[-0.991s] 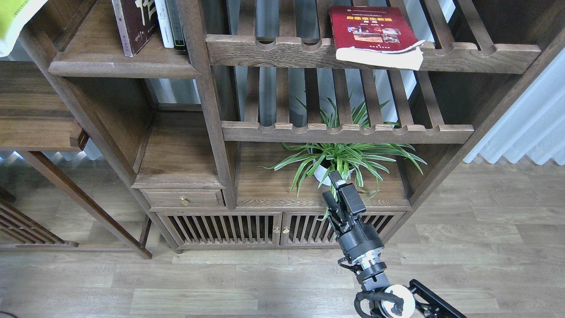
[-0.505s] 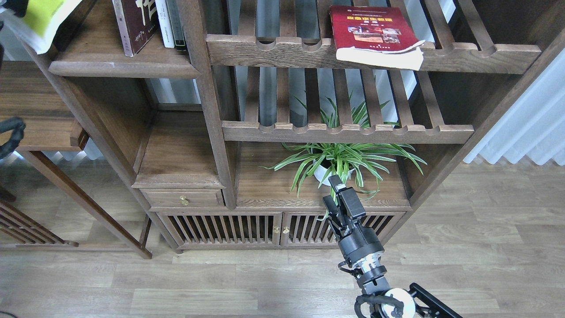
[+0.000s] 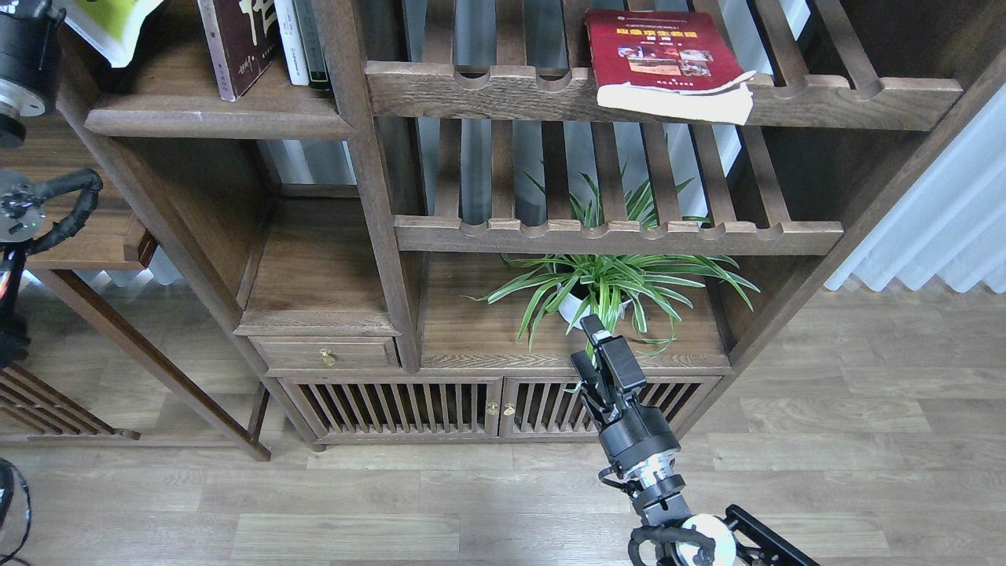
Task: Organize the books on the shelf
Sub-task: 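Push the yellow book upright into the upper shelf with the left gripper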
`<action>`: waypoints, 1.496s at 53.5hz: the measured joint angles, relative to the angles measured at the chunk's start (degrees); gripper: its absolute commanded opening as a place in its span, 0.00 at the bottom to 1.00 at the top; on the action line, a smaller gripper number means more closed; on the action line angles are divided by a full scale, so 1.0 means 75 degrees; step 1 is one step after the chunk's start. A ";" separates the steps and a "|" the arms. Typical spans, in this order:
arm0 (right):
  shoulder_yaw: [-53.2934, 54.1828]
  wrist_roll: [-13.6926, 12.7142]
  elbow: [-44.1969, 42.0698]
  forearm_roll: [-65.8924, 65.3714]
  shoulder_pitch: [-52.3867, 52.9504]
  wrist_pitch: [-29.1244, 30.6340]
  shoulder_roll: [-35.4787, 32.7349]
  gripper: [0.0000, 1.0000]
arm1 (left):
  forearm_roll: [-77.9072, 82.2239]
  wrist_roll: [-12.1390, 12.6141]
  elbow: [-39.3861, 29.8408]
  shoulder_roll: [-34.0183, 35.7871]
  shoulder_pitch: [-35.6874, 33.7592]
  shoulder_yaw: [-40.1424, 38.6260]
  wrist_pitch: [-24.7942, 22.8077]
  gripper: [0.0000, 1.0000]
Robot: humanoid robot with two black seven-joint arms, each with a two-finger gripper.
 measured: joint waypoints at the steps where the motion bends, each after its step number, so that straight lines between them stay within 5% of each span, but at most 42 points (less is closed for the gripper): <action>1: -0.0001 0.0000 -0.0005 0.0000 0.0002 0.0000 0.0001 0.97 | 0.0002 -0.0010 0.0019 -0.0011 -0.0010 0.0031 0.0006 0.02; 46: 0.0008 0.0000 -0.0133 0.0024 0.0037 0.0000 0.0050 0.97 | 0.0003 -0.0227 0.1092 -0.0582 -0.0866 0.0790 0.0795 0.05; 63: 0.0010 0.0001 -0.0142 0.0035 0.0037 0.0000 0.0041 0.97 | -0.0008 -0.0104 0.1151 -0.0464 -0.0929 0.0923 0.0962 0.19; 80: 0.0010 0.0000 -0.0205 0.0035 0.0037 0.0000 0.0040 0.97 | -0.0009 -0.0210 0.1288 -0.0457 -0.0876 0.1130 0.0962 0.22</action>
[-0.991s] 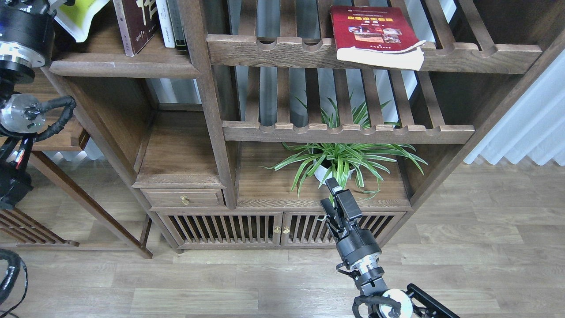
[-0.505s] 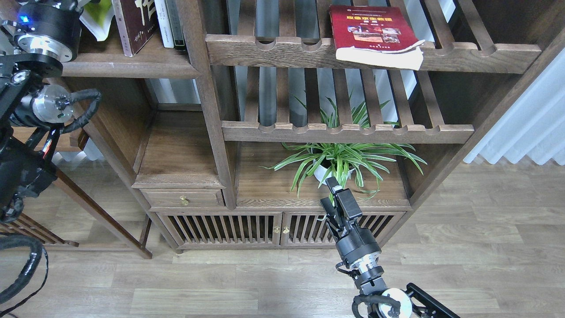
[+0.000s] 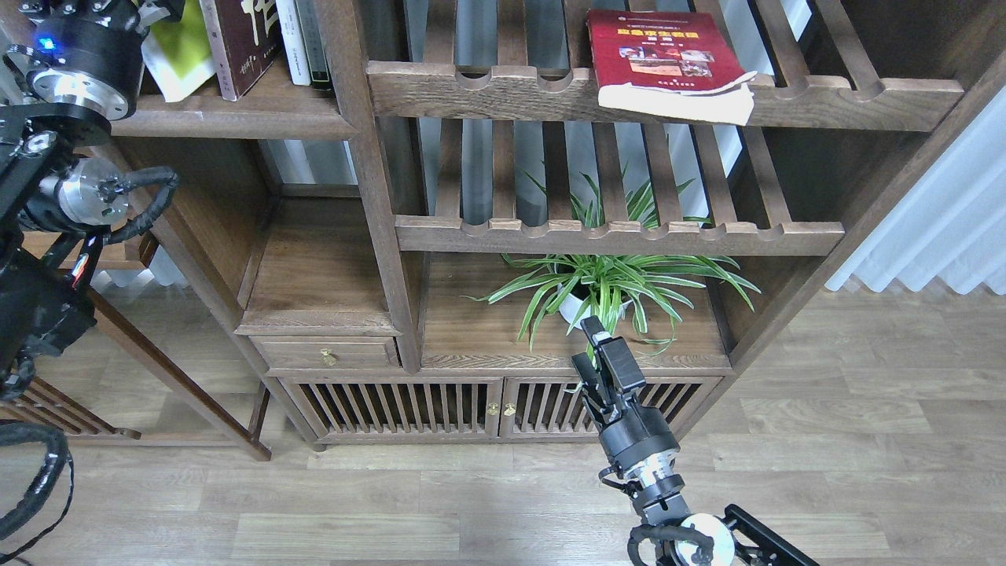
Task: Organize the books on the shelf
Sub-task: 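Push the yellow book upright into the upper shelf with the left gripper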
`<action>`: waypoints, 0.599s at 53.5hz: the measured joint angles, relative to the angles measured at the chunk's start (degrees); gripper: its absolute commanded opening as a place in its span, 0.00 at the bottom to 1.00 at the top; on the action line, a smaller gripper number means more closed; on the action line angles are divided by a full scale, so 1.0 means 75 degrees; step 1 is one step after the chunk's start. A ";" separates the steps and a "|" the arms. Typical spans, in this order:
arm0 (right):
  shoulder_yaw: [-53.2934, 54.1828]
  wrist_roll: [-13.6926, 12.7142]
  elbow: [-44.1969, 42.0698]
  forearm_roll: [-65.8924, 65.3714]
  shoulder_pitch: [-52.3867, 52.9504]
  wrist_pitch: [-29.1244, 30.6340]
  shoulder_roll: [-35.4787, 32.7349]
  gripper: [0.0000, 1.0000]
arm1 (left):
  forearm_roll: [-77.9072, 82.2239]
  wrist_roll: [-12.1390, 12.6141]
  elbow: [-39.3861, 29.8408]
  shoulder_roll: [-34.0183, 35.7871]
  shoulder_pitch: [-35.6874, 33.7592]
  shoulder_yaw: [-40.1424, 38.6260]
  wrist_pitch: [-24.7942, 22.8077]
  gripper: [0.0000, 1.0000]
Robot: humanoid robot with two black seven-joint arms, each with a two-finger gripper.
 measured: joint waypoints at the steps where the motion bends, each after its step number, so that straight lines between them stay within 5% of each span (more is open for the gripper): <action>1: 0.0000 0.0000 -0.0003 0.0000 0.0000 0.0000 0.0000 0.97 | 0.0000 -0.0004 0.0003 0.0000 0.0000 0.0001 0.0000 0.23; 6: 0.0000 0.0000 -0.0006 0.0000 0.0000 0.0000 0.0000 0.97 | 0.0000 -0.0008 0.0011 -0.0006 -0.0011 0.0004 -0.0007 0.31; 32: -0.0012 -0.0011 -0.0096 -0.0012 0.0034 0.0000 0.0002 0.97 | -0.0013 -0.0030 -0.0007 -0.0088 -0.0388 0.0011 -0.0004 0.44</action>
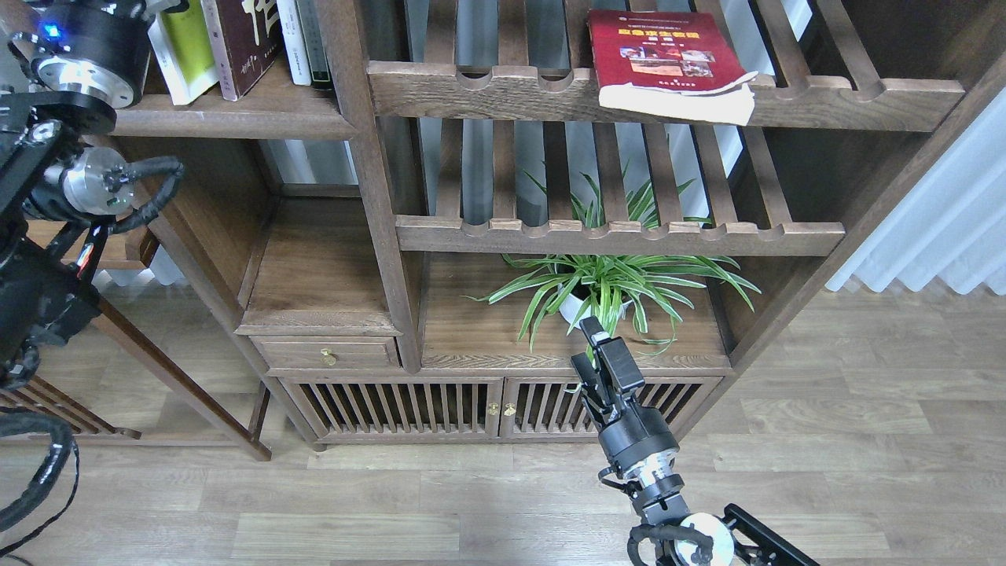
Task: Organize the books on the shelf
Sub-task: 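Push the yellow book upright into the upper shelf with the left gripper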
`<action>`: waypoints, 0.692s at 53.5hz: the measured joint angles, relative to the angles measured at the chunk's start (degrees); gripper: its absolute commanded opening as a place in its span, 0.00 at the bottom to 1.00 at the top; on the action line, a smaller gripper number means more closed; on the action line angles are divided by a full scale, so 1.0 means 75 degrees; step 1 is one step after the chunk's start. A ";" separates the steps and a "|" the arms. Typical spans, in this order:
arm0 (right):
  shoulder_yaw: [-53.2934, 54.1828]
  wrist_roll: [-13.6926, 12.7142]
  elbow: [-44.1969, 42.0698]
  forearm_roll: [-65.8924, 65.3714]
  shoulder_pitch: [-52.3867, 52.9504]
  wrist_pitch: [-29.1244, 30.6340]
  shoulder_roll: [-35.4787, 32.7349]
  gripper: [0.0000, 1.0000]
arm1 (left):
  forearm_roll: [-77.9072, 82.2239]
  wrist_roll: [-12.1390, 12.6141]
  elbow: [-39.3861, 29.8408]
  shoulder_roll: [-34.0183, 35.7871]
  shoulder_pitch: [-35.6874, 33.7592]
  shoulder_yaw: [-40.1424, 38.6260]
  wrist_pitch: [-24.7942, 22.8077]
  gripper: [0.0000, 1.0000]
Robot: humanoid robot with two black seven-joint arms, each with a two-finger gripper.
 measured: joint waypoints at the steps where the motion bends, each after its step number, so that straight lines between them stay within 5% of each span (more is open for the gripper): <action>1: 0.0000 -0.0001 -0.0001 0.0000 0.0000 0.0000 0.0000 0.97 | 0.0000 -0.0001 -0.0002 -0.0002 -0.0008 -0.0001 0.0000 0.44; 37: 0.0012 0.0000 -0.0027 0.0012 -0.0011 0.0000 -0.0038 0.98 | 0.0000 -0.0073 -0.0494 -0.0249 -0.0616 -0.0045 -0.0004 0.49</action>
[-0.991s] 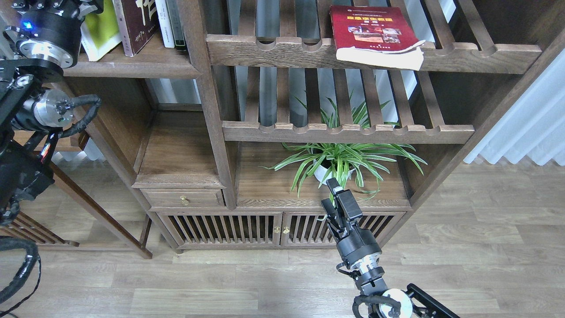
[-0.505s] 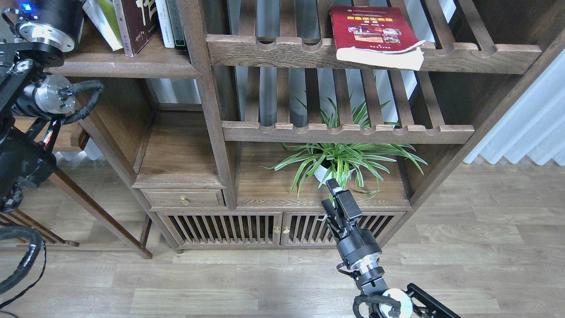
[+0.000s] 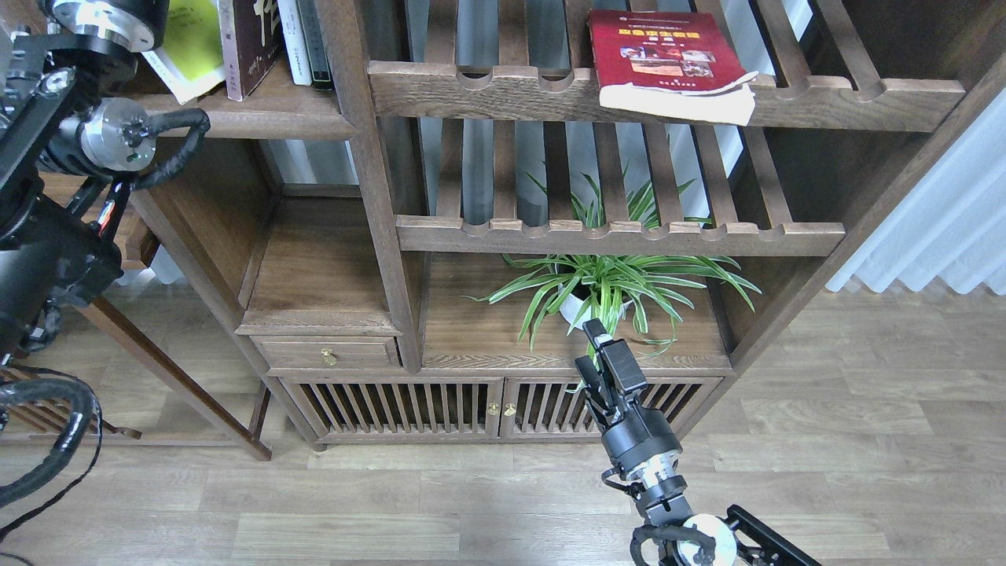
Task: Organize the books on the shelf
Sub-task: 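Push the yellow book upright into the upper shelf with the left gripper, then withdraw the left arm and raise both grippers toward the red book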
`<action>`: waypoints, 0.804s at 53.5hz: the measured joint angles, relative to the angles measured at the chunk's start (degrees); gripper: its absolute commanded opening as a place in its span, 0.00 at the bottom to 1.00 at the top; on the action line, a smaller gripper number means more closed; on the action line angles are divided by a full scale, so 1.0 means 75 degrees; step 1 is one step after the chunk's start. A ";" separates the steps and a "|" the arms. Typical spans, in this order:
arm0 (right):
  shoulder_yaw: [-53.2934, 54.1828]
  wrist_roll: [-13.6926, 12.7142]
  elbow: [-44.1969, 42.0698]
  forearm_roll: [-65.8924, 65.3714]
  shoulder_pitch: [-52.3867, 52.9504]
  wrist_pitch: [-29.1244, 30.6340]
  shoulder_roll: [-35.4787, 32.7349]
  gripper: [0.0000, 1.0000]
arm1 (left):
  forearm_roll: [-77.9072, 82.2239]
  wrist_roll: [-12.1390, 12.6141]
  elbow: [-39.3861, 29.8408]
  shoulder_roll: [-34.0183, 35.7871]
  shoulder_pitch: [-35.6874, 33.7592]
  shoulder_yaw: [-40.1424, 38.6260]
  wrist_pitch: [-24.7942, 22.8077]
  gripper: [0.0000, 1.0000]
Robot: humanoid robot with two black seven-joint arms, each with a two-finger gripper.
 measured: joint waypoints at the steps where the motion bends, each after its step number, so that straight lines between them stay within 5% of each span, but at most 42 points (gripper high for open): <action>1: 0.0000 0.0000 0.0000 0.0000 0.0000 0.0000 0.0000 0.98 | 0.0000 0.0001 -0.0027 0.0002 -0.0002 -0.0014 0.0000 0.49; 16: 0.0070 0.0013 0.0055 0.0012 0.0004 0.0000 0.0009 0.98 | -0.0003 0.0023 -0.0575 0.0033 -0.0093 -0.0264 0.0008 0.64; 43: 0.0252 0.0016 0.0867 -0.0030 -0.0032 0.0000 -0.0776 0.98 | -0.0555 -0.0018 -0.3203 0.0006 0.1013 -0.1101 -0.0105 0.95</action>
